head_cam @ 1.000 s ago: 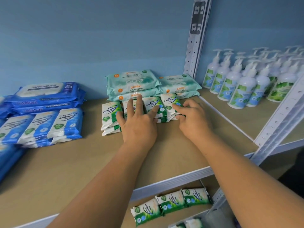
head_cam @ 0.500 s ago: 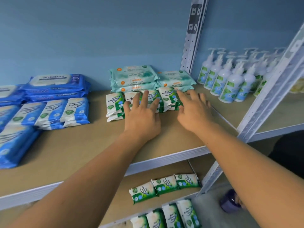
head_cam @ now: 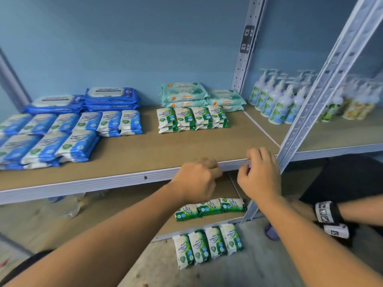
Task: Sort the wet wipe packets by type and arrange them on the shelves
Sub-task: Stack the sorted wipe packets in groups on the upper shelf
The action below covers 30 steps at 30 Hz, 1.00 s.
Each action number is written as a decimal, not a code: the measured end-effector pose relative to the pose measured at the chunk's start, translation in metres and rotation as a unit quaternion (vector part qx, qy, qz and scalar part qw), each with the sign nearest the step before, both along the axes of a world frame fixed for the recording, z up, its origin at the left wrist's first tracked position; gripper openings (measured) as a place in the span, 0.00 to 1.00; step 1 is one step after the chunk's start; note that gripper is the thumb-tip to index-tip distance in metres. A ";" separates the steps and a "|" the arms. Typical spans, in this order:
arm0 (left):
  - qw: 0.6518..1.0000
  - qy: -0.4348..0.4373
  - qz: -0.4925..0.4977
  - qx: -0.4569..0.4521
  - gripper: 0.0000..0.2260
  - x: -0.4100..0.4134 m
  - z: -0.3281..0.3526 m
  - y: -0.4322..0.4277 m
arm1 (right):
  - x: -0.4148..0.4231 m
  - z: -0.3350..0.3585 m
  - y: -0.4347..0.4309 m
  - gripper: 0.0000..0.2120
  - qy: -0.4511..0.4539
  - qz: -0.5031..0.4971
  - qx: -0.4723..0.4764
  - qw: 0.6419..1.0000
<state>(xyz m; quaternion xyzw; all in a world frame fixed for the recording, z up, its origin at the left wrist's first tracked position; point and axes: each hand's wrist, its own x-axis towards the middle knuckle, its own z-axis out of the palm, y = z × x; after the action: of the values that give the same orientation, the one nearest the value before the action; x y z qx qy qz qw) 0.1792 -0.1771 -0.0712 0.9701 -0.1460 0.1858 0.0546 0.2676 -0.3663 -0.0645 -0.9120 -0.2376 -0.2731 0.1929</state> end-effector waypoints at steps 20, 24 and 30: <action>0.546 0.424 0.459 -0.559 0.21 -0.100 -0.291 0.014 | -0.045 -0.248 0.024 0.10 0.659 -0.106 -0.034 0.744; 0.541 0.407 0.459 -0.575 0.23 -0.087 -0.327 0.007 | -0.034 -0.284 0.044 0.23 0.666 -0.087 -0.055 0.738; 0.587 0.356 0.460 -0.563 0.17 -0.057 -0.352 -0.003 | -0.029 -0.331 0.068 0.21 0.671 -0.085 -0.123 0.726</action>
<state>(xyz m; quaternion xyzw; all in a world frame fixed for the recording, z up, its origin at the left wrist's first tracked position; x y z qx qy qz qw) 0.1224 -0.1802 -0.4237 0.6722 0.4843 -0.1288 0.5450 0.2387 -0.2985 -0.3958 -0.8895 0.0006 0.4265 0.1642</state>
